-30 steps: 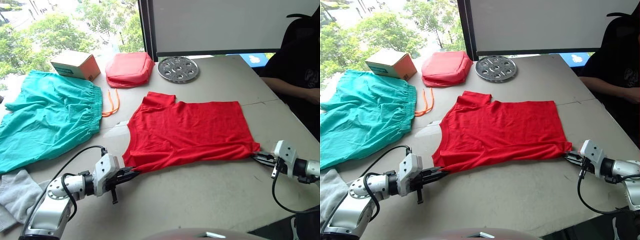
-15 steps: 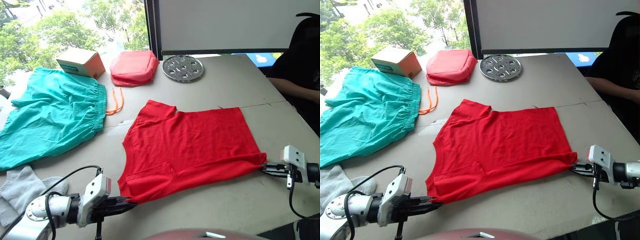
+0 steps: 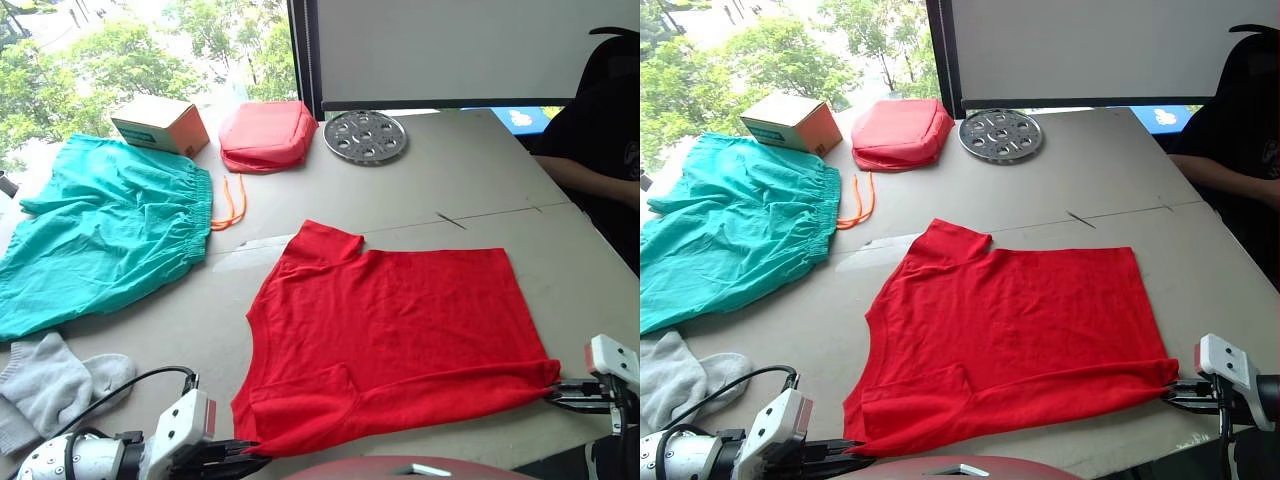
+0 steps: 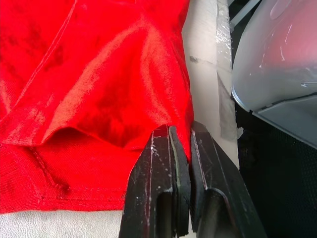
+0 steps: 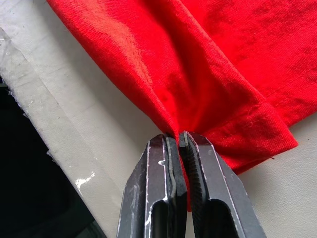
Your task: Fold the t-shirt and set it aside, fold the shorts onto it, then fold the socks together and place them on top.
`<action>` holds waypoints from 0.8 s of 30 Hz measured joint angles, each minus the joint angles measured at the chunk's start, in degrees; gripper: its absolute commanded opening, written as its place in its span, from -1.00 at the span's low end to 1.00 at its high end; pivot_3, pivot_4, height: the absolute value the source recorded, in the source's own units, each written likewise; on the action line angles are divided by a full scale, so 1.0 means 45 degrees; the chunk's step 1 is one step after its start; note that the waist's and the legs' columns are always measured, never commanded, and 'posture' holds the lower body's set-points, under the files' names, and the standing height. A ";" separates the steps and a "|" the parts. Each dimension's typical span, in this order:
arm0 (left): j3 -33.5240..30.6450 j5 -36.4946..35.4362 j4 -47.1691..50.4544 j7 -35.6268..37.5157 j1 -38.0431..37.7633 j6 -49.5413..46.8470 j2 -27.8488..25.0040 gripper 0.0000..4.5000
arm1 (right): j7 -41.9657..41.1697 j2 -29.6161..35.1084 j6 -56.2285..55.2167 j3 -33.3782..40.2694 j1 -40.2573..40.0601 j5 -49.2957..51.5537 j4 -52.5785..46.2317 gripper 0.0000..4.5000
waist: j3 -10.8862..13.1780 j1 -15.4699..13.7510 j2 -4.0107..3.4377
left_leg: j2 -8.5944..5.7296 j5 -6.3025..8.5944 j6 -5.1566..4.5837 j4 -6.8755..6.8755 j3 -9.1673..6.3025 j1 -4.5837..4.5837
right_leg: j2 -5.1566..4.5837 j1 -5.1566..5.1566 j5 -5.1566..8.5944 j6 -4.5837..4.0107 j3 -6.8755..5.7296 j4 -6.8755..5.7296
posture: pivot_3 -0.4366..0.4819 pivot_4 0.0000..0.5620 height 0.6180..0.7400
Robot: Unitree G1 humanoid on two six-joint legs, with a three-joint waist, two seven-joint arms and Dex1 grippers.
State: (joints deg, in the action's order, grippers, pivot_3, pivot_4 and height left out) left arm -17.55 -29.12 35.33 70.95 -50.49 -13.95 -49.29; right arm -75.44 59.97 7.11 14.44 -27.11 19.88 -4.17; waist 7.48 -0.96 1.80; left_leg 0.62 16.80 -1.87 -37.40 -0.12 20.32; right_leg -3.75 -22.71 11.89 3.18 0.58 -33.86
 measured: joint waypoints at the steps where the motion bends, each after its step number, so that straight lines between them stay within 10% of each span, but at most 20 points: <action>1: 0.0004 0.0104 -0.0004 -0.0038 -0.0013 0.0052 0.0057 -1.00 | 0.0080 -0.0069 -0.0060 0.0002 0.0043 -0.0052 0.0001 -0.99 | 0.0005 0.0000 0.0007 | 0.0000 0.0000 0.0000 0.0000 -0.0002 0.0001 | 0.0003 -0.0001 0.0000 0.0000 -0.0001 0.0001 | -0.05 -0.47 1.00; 3: 0.0020 0.0230 -0.0055 -0.0151 -0.0003 0.0110 0.0186 -1.00 | 0.0279 -0.0301 -0.0194 -0.0003 0.0312 -0.0192 0.0033 -0.99 | 0.0021 0.0015 0.0042 | 0.0003 0.0000 0.0000 -0.0002 -0.0005 0.0001 | 0.0010 0.0000 0.0000 0.0000 -0.0003 -0.0001 | -0.05 -0.47 1.00; 12: -0.2523 -0.4518 -0.0887 -0.0628 0.1334 -0.3510 0.0071 0.81 | -0.0322 0.0098 0.1981 0.1475 0.0406 0.1367 -0.0569 0.43 | 0.0093 -0.0024 -0.0046 | 0.0001 -0.0002 -0.0002 -0.0013 -0.0015 0.0020 | -0.0048 0.0001 0.0000 0.0002 -0.0049 -0.0010 | -0.05 -0.47 1.00; 17: -0.3035 -0.7588 -0.3263 -0.3134 0.6966 -0.6107 -0.0421 0.81 | -0.0197 0.0456 0.4827 0.3245 0.2592 0.4305 -0.1865 0.43 | 0.0093 -0.0022 -0.0076 | -0.0003 -0.0007 -0.0004 -0.0020 -0.0069 0.0019 | 0.0004 0.0019 -0.0003 0.0003 -0.0093 -0.0018 | -0.05 -0.47 1.00; 24: 0.0531 -0.5064 -0.6405 -0.7902 1.4003 -0.6730 0.2128 0.81 | 0.3470 -0.1718 0.5208 0.0328 0.8237 0.3109 -0.0660 0.43 | 0.0055 0.0038 0.0132 | -0.0082 -0.0057 0.0075 -0.0024 -0.0096 0.0071 | 0.0012 0.0008 -0.0077 -0.0098 -0.0085 -0.0007 | -0.05 -0.47 1.00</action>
State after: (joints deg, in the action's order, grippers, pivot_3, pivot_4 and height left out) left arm -15.16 -51.91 6.50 35.39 12.52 -44.24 -39.71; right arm -59.83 52.24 30.55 15.91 9.96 33.86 -7.14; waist 7.72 -0.79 2.39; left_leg 0.26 16.55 -1.54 -37.51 -0.55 20.64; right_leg -3.69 -22.68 11.55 2.74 0.19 -33.89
